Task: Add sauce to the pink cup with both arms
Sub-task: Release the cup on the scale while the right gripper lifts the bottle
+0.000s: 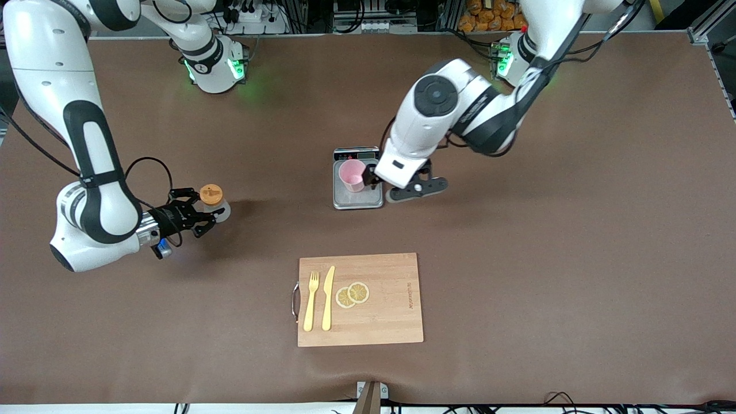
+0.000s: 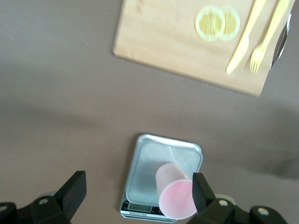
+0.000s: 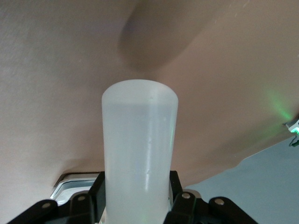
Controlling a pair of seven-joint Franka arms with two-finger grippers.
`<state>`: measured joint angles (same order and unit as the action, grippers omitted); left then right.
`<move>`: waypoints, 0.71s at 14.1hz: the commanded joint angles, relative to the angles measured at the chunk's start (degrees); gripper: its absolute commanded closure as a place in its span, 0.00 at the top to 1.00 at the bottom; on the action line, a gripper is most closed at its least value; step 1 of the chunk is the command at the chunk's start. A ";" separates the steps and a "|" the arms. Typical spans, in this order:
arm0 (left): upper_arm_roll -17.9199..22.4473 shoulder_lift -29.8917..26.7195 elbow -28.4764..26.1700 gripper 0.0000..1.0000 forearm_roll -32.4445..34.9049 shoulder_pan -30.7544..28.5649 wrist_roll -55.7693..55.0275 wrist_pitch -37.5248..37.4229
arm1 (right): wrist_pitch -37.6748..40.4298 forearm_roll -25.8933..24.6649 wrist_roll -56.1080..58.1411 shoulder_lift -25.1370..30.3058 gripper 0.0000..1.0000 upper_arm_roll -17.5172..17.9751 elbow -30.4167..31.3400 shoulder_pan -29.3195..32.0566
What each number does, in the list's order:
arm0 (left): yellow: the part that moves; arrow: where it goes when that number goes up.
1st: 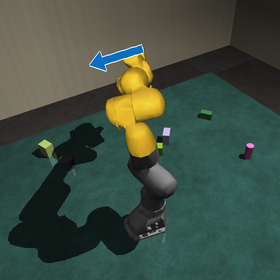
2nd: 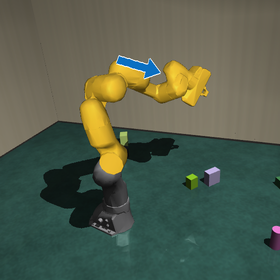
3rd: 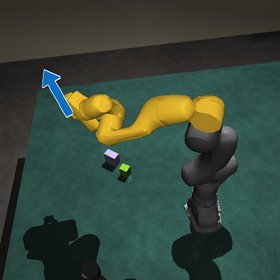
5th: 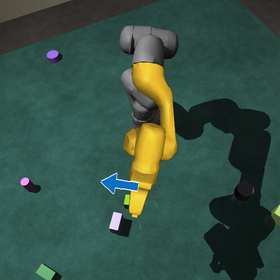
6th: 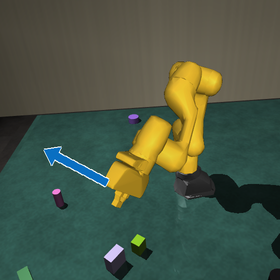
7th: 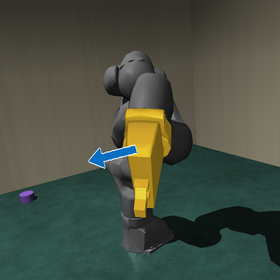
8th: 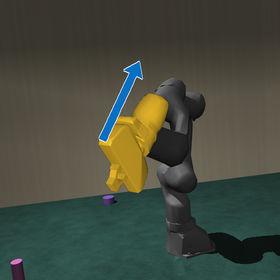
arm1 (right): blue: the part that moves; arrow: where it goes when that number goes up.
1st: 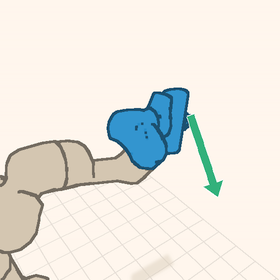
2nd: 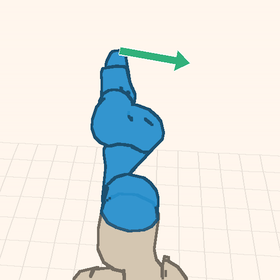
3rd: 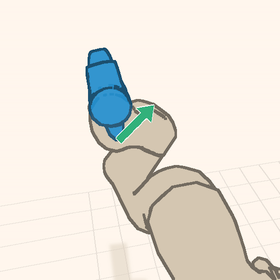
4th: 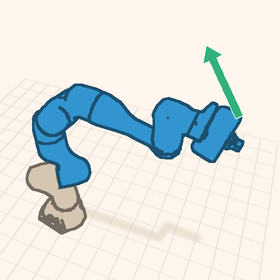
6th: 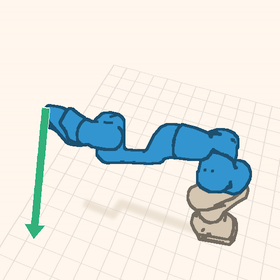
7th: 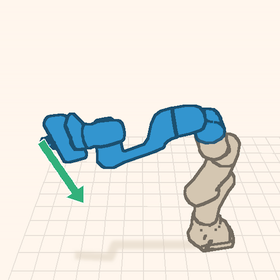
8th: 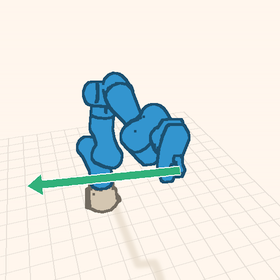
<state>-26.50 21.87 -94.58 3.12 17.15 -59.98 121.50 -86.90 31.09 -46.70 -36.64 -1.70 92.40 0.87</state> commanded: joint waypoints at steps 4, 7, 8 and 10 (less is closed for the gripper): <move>-0.13 -9.55 -1.40 1.00 1.10 -9.74 -0.32 -4.77 | -1.51 -1.21 -12.95 1.40 0.56 -0.15 -1.70 -6.75; -0.48 -12.72 -1.31 1.00 0.13 -14.41 1.53 -7.93 | -2.57 -1.21 -16.84 1.40 0.56 -0.15 -2.23 -9.48; -0.39 -13.86 -1.31 1.00 0.13 -15.55 1.62 -8.55 | -2.75 -1.21 -18.15 1.40 0.56 -0.15 -2.32 -10.36; -0.31 -15.88 -0.88 1.00 0.22 -18.10 2.40 -11.01 | -3.27 -1.73 -20.88 1.40 0.56 -0.15 -2.23 -11.85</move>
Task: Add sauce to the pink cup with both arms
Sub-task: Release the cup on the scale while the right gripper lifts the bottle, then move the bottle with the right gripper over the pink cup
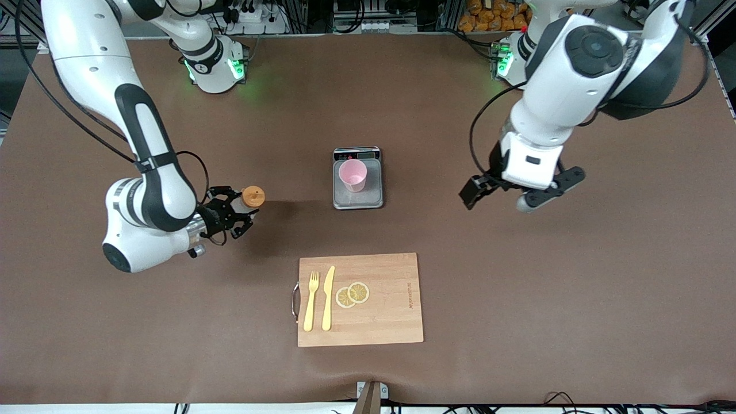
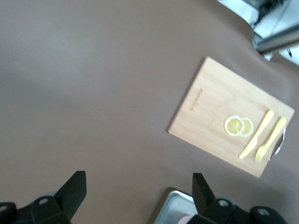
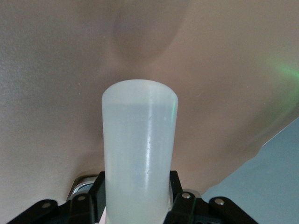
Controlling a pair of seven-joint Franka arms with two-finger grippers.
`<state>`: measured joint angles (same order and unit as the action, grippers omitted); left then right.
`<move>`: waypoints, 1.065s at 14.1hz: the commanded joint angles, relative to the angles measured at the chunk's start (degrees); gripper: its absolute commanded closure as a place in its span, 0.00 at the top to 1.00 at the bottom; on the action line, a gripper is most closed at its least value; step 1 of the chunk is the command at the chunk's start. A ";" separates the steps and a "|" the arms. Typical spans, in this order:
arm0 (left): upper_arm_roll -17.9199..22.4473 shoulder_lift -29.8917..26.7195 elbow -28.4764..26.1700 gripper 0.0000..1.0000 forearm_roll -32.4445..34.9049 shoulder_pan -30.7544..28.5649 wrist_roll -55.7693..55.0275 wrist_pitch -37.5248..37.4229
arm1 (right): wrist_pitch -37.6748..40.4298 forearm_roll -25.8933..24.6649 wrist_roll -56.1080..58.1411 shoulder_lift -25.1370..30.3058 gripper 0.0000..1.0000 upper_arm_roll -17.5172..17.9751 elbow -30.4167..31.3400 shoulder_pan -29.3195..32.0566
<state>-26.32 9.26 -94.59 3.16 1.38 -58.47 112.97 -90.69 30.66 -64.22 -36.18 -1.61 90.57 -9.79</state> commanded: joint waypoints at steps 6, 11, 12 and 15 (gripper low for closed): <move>-0.40 -4.07 7.22 1.00 0.18 -9.28 19.96 -17.06 | 0.43 -6.49 -14.60 1.12 0.56 -0.23 -0.40 -7.68; -0.58 -4.25 9.95 1.00 0.10 -11.74 25.51 -22.87 | 0.43 -7.72 -22.25 1.12 0.56 -0.14 -1.63 -11.73; -0.58 -4.25 10.13 1.00 0.09 -11.75 26.12 -23.84 | 0.51 -8.41 -24.18 1.12 0.56 -0.23 -1.63 -12.79; -0.40 -5.47 10.04 1.00 -0.78 -11.93 26.13 -24.73 | 0.95 -10.09 -28.49 1.12 0.56 -0.14 -1.54 -14.72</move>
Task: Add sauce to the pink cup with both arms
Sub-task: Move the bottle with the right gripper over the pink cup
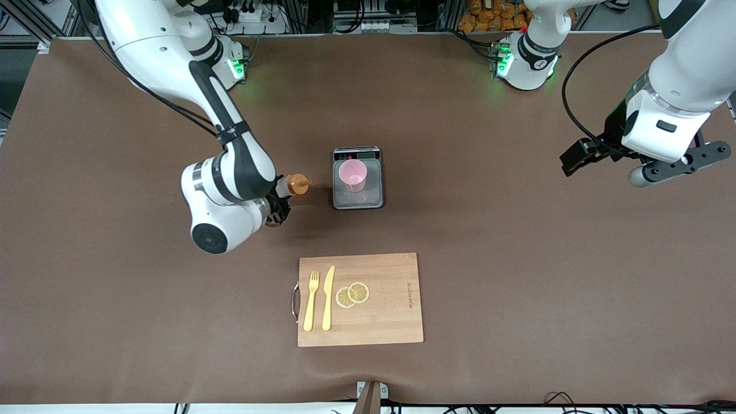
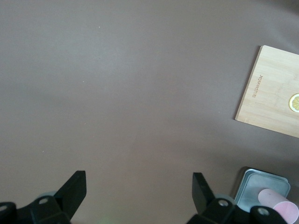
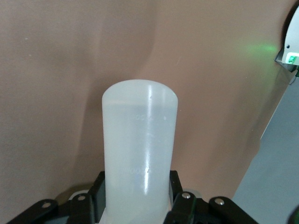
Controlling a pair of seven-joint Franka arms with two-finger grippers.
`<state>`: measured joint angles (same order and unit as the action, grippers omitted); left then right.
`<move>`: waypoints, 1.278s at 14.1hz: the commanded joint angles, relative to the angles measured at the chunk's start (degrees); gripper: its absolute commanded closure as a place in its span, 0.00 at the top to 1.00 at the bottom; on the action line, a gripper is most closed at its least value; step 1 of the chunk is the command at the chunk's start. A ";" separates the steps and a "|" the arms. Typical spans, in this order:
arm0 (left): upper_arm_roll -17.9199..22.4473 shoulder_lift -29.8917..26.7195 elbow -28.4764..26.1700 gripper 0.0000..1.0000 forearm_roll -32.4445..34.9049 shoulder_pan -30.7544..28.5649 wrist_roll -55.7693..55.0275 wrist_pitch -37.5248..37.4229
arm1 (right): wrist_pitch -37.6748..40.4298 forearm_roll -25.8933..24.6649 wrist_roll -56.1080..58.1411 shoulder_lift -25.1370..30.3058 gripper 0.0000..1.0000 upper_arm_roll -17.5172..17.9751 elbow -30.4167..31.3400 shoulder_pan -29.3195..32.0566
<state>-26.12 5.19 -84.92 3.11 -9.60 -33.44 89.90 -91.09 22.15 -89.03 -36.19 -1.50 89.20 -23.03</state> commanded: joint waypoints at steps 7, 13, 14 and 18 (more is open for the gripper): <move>-0.33 -3.51 0.99 1.00 -4.25 -3.32 1.18 -4.47 | 1.70 -5.70 -10.71 0.94 0.56 -0.17 -0.17 -5.35; -0.07 -3.43 0.81 1.00 -4.34 -4.98 5.12 -5.61 | 3.89 -7.64 -14.85 0.94 0.54 -0.25 -1.13 -7.02; 0.19 -3.51 0.81 1.00 -4.60 -5.43 8.27 -5.61 | 4.94 -8.34 -15.29 0.77 0.54 -0.17 -1.83 -7.29; 10.63 -4.92 -0.06 1.00 -6.80 -1.48 19.36 -6.05 | 5.48 -10.02 -18.62 0.24 0.54 -0.17 -2.89 -9.13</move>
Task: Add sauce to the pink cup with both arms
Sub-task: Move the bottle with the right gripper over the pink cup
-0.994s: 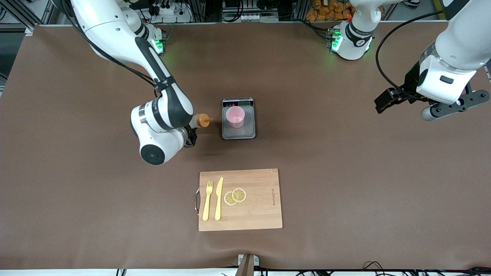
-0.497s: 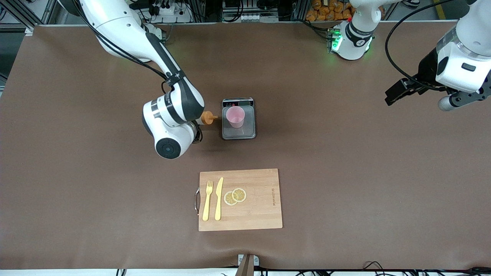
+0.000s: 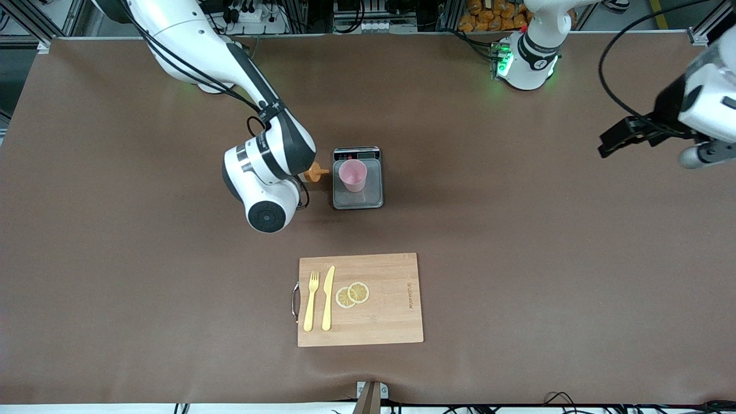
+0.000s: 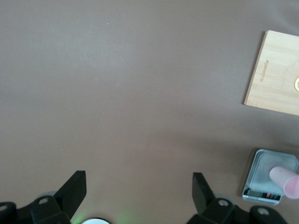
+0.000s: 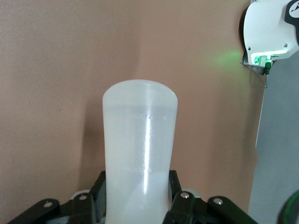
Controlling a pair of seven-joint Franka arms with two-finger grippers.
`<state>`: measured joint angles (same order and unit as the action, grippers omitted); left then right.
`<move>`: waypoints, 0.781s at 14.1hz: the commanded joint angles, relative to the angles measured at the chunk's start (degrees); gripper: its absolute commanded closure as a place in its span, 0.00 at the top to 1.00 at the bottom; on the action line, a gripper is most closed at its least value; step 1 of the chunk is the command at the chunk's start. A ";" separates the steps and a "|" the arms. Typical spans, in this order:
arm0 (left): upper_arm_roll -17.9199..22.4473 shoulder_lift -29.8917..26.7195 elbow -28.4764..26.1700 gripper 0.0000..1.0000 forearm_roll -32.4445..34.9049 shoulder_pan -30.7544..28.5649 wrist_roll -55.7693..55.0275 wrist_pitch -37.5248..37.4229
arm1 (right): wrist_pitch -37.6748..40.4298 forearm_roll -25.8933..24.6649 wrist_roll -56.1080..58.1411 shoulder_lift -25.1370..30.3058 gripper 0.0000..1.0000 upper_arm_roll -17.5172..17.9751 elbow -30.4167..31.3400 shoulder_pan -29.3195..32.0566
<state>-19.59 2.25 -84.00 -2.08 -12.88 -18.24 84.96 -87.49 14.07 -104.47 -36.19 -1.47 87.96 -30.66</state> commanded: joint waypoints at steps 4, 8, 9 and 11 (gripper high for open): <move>10.42 -3.04 -3.45 1.00 -1.96 5.83 8.65 -0.93 | 3.10 -4.31 -5.56 0.07 0.54 -0.20 -1.92 -3.09; 12.12 -5.50 -7.66 1.00 -2.40 7.61 9.01 2.40 | 8.20 -7.29 -6.70 -1.07 0.53 -0.28 -5.07 -4.32; 12.12 -5.76 -8.19 1.00 -2.40 7.61 9.01 2.84 | 9.60 -7.74 -7.06 -1.42 0.52 -0.28 -5.95 -4.32; 12.12 -5.77 -8.46 1.00 -2.40 7.61 9.71 2.94 | 11.37 -8.01 -7.15 -2.21 0.51 -0.28 -7.10 -3.98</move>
<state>-8.47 -1.19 -89.73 -3.42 -5.83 -10.26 86.49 -79.34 7.53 -110.00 -36.86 -1.47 84.27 -34.31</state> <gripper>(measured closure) 0.000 0.476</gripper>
